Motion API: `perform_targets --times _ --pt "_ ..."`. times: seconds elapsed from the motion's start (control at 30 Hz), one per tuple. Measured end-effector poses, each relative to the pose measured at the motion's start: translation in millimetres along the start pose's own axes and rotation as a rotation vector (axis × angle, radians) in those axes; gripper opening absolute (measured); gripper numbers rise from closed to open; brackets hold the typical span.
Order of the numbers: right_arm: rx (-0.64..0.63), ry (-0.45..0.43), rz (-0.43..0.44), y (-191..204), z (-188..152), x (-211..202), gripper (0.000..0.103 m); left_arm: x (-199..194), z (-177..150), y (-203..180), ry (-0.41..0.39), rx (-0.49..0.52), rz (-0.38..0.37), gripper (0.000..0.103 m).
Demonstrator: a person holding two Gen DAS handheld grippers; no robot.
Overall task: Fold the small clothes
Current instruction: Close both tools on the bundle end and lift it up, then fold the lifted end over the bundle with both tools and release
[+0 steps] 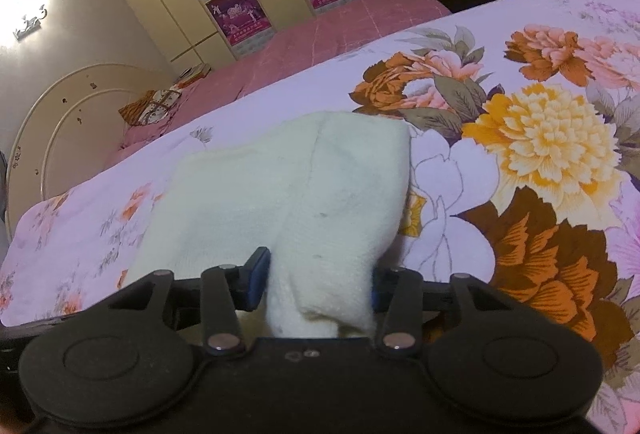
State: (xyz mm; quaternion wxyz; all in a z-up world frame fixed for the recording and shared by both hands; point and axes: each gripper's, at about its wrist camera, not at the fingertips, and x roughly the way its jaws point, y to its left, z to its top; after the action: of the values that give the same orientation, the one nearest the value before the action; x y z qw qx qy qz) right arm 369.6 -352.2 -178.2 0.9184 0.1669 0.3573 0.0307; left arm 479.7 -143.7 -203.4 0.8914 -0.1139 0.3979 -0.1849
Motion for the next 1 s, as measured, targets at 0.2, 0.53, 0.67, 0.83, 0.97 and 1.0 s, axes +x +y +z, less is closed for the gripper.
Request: perform_targets --times 0.2,0.53,0.67,0.83,0.97,1.0 --pt "-0.008 -0.031 0.001 6 0 -7 0.035 -9 3 4 -0.017 -0.003 -0.024 0.049" --pt "-0.018 -0.081 0.080 34 10 -27 0.029 -58 14 19 -0.101 -0.015 -0.073 0.041" --pt "-0.033 -0.082 0.134 72 10 -31 0.028 -94 19 50 -0.122 -0.028 -0.050 0.041" --pt "-0.035 -0.063 0.219 133 -2 -23 0.027 -150 14 110 -0.158 -0.047 0.019 0.041" --pt "-0.035 -0.049 0.269 191 -23 -12 0.024 -195 3 167 -0.183 -0.060 0.066 0.041" --pt "-0.034 -0.042 0.282 209 -30 -7 0.024 -202 2 180 -0.183 -0.060 0.073 0.041"
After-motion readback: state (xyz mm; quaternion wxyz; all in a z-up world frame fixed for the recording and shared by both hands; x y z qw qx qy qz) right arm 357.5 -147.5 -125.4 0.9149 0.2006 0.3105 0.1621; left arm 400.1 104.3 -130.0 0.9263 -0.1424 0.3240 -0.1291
